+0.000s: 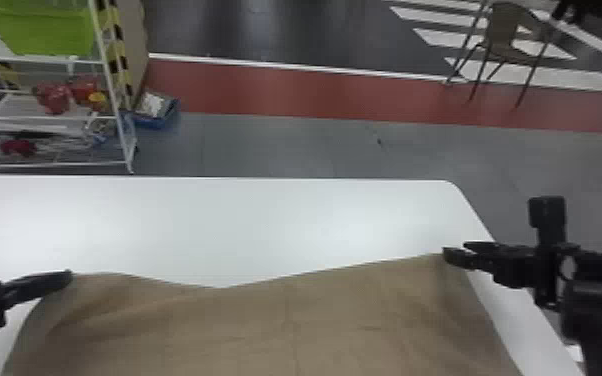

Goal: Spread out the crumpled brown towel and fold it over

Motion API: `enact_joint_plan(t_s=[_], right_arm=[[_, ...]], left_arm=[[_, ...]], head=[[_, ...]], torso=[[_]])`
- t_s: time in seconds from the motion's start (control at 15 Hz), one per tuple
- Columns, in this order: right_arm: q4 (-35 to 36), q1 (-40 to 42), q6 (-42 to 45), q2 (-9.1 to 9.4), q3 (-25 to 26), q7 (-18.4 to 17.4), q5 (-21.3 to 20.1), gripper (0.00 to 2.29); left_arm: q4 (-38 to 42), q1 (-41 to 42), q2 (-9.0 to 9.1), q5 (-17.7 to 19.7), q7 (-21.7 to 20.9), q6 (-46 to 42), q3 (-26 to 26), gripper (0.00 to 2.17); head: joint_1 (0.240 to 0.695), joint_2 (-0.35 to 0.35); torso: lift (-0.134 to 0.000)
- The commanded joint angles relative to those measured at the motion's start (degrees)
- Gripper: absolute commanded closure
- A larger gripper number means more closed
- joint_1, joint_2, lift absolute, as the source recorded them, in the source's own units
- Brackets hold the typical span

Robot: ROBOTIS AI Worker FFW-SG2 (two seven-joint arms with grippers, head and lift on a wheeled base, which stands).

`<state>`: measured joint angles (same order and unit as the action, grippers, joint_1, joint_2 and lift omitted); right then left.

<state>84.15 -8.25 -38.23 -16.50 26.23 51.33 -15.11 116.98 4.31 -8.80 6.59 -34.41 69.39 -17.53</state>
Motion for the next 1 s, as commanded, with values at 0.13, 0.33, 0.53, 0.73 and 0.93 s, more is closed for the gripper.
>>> enact_joint_plan(t_s=[0.13,0.33,0.53,0.73,0.93], right_arm=[[-2.5,-1.15,-0.22,-1.07,-0.83,0.7,-1.41,0.53],[-2.67,-1.59,-2.16,-1.6,-1.09,3.43,-1.32,1.12],[-2.41,-1.41,-2.33,-1.95,0.22,6.33,0.08,1.55],[-1.53,-0.8,-2.16,-2.31,2.86,7.64,1.84,1.6],[0.49,0.34,-2.33,-2.74,4.71,8.08,4.04,1.6]], left_arm=[[0.0,-0.09,-0.34,-0.17,-0.05,0.0,-0.22,1.51],[0.09,-0.27,-0.34,-0.17,-0.05,0.18,-0.31,1.51],[0.35,-0.09,-0.16,0.44,-0.05,0.18,-1.28,1.51],[0.88,0.43,-0.07,0.88,-0.14,0.35,-1.8,1.52],[3.34,1.4,0.01,2.03,-0.22,0.35,-2.42,1.63]], head=[[0.695,-0.2],[0.695,-0.199],[0.695,-0.189],[0.695,-0.185],[0.695,-0.199]], torso=[[-0.123],[-0.123],[-0.123],[-0.123],[-0.123]])
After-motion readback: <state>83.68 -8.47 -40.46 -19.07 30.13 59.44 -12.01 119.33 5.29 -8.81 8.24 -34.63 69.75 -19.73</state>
